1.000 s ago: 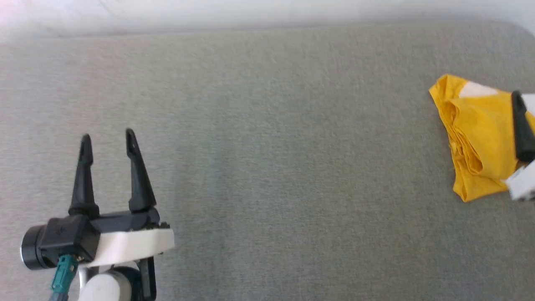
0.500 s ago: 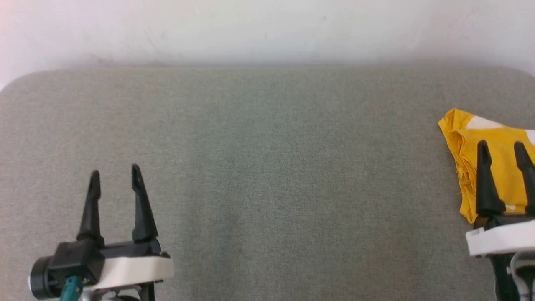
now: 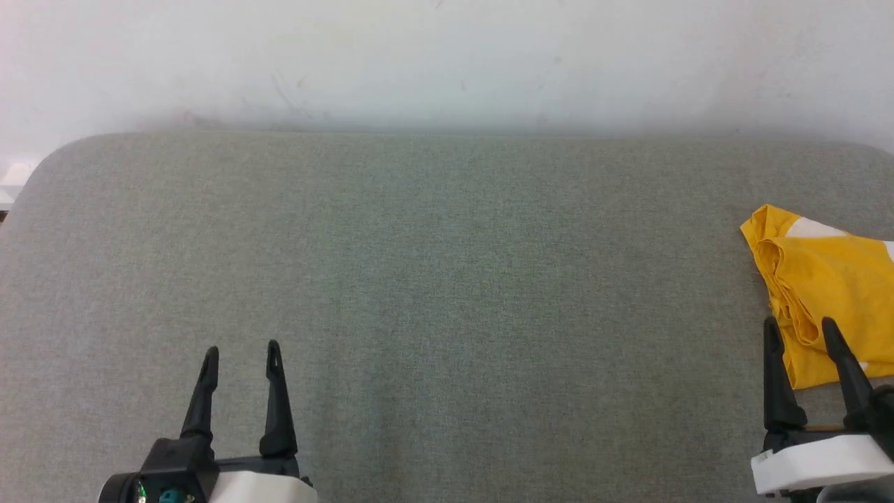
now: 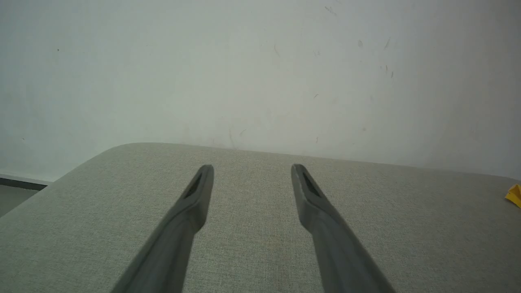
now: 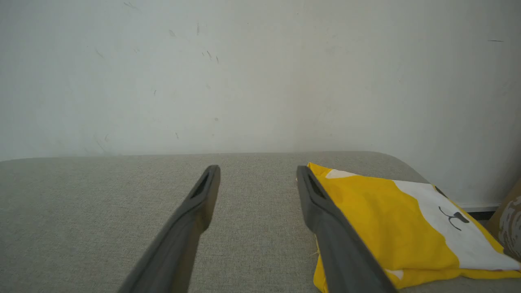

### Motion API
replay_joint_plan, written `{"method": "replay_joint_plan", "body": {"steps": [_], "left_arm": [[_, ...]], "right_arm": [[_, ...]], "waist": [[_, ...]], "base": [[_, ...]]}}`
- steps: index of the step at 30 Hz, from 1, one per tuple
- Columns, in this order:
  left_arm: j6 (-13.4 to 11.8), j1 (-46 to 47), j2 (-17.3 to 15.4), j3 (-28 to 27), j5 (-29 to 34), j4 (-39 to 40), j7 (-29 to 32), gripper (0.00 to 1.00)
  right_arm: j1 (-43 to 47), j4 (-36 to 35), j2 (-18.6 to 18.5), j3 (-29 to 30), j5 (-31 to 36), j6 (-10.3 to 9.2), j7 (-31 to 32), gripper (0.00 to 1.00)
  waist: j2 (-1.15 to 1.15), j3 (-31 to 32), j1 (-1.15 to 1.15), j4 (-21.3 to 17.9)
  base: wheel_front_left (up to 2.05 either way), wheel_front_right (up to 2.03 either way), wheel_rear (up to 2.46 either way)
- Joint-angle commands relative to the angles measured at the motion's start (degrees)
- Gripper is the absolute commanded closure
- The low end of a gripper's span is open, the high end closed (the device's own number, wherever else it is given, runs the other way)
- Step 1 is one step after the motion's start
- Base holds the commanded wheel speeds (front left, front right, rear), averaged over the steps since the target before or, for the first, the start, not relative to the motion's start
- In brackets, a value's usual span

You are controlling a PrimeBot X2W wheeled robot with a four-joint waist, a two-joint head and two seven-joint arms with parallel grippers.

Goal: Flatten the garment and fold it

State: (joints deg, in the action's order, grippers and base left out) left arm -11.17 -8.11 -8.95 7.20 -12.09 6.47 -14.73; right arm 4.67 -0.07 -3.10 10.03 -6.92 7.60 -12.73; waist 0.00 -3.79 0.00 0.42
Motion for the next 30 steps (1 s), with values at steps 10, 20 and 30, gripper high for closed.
{"method": "replay_joint_plan", "body": {"steps": [10,20,30], "left_arm": [[2.6,0.0,1.7,0.6,2.0,-2.0,-0.3,0.0],[3.1,0.2,1.6,0.4,2.3,-1.8,0.4,1.0],[3.8,0.8,2.0,-0.2,3.1,-2.2,1.5,1.0]], "right_arm": [[0.6,3.2,0.2,-0.6,1.3,-0.11,-1.2,0.0],[0.3,3.0,0.0,-1.0,1.1,0.01,-0.7,1.0],[-0.1,2.7,0.0,-1.7,1.6,0.0,0.4,1.0]], "waist": [[0.0,0.1,0.0,-0.1],[0.0,0.2,0.01,-0.2],[0.0,0.5,0.01,-0.2]], "base": [[0.0,0.0,0.0],[0.0,0.0,0.0],[0.0,0.0,0.0]]}}
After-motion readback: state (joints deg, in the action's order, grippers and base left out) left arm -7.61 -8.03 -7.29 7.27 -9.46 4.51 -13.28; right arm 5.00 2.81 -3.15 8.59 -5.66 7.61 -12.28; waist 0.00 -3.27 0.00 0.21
